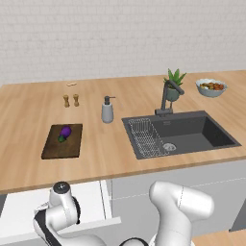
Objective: Place the appropriate cutting tool for cutting the eggplant skin on the cutting board.
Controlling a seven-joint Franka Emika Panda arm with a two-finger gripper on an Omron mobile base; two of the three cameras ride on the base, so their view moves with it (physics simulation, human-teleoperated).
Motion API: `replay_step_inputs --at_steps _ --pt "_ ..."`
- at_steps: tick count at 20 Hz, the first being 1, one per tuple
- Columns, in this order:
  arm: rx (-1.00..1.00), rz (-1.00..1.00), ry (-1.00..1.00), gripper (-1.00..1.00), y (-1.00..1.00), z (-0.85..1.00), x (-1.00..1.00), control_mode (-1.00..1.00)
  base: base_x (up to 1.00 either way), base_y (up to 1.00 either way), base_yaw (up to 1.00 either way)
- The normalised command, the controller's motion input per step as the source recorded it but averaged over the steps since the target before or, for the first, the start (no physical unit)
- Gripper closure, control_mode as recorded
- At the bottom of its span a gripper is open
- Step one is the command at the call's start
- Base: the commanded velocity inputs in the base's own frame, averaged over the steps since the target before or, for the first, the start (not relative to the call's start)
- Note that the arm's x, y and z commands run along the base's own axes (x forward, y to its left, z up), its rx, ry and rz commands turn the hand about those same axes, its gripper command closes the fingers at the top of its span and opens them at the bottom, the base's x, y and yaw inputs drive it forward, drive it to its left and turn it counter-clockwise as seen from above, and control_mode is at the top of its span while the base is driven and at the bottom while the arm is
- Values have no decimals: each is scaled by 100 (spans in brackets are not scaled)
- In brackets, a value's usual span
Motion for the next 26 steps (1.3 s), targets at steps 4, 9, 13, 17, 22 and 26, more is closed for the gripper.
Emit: replay_step_inputs --at_steps 4,9,13,17,22,26 --pt "0 0 0 100 0 0 0 -100 0 0 0" --pt "0 0 0 100 0 0 0 -100 0 0 0" --pt "0 0 0 100 0 0 0 -100 0 0 0" --pt "0 0 1 100 0 1 0 -100 0 0 0" --pt "3 0 4 100 -15 61 -12 -100 0 0 0" --pt "3 0 2 100 -22 66 -11 -100 0 0 0"
